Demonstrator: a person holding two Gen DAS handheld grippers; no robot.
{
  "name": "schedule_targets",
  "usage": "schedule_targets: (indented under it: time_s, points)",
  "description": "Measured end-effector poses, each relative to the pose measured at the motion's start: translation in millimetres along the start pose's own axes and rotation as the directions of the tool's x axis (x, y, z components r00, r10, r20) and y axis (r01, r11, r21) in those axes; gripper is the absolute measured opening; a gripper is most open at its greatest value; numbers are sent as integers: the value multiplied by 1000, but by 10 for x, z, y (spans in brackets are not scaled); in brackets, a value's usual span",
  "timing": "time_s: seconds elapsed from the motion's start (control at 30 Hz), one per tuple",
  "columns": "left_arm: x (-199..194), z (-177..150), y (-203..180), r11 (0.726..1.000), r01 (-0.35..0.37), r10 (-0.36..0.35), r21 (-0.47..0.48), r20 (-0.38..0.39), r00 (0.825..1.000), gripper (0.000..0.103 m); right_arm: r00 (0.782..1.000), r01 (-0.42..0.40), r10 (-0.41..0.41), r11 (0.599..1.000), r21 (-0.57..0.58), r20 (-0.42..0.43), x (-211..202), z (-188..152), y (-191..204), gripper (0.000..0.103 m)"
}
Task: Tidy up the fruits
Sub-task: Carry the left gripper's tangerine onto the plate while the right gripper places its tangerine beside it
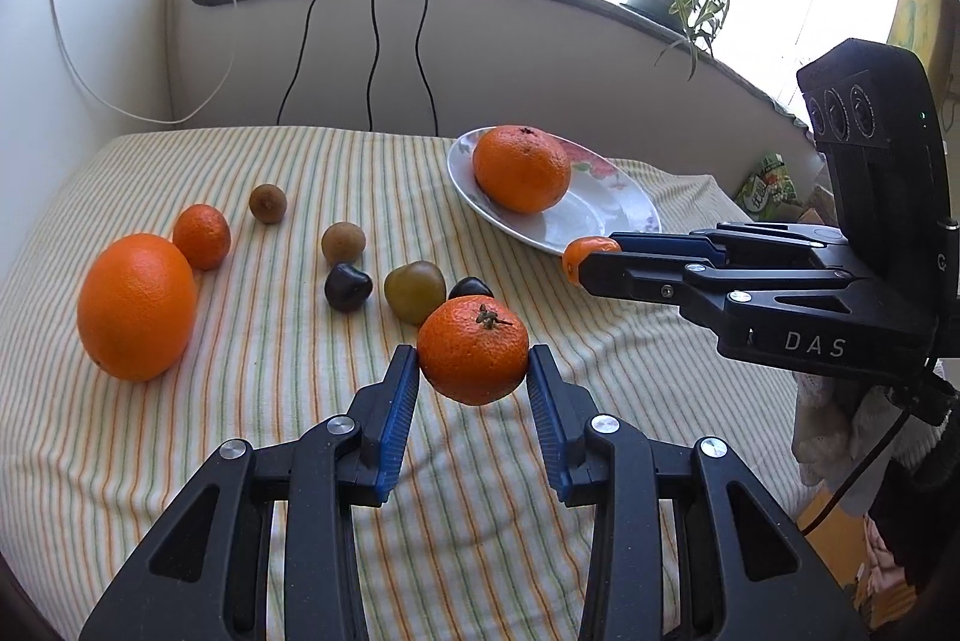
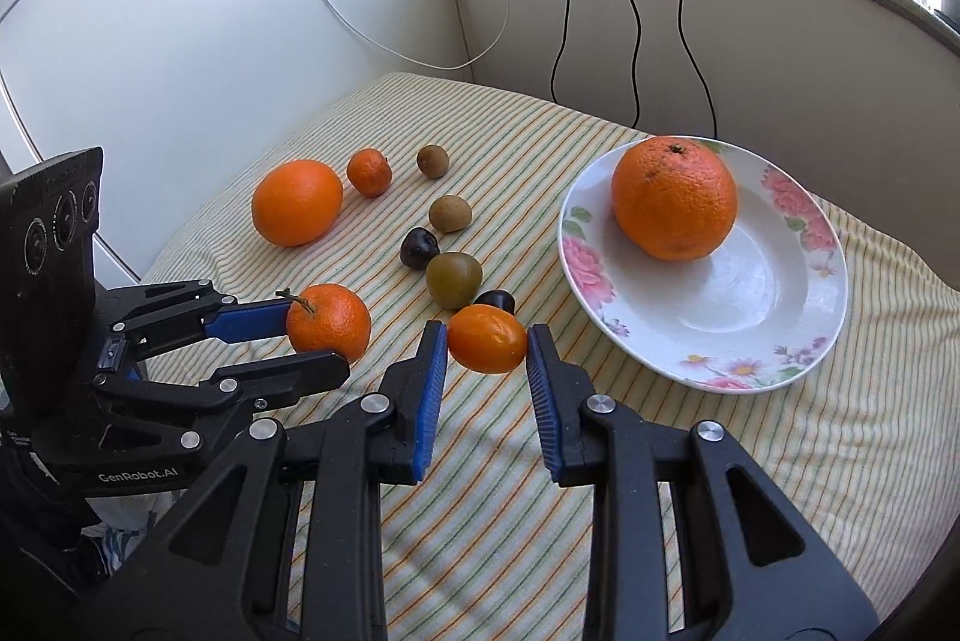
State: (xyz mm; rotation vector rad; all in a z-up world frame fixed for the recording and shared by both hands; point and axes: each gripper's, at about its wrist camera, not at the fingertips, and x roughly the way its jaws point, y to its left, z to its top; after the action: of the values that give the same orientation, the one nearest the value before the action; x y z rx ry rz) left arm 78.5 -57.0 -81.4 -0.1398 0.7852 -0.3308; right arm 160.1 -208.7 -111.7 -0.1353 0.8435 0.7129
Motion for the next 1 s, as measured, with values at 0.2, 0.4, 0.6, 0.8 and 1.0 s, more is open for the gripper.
schedule_targets:
  time_s: [0.2,0.4,0.6,0.8,1.0]
  points:
    - [64,94,-129,1000,15,-15,22,5,1000,36,999,28,-29,999,24,26,-130,39,-179,28]
    - [162,197,-279,998,36,-37,44,8,999,36,997,59,-61,997,52,39,-207,26,-388,29]
    - [325,313,-414,997,59,-59,56,-4,998,36,994,88,-93,992,89,55,-266,40,-660,28]
    - [522,409,-532,995,73,-72,63,-20,997,36,988,136,-143,985,108,57,-246,71,-919,28]
    - [703,497,-632,995,73,-71,70,-37,997,36,985,160,-167,978,132,44,-172,70,-1147,28]
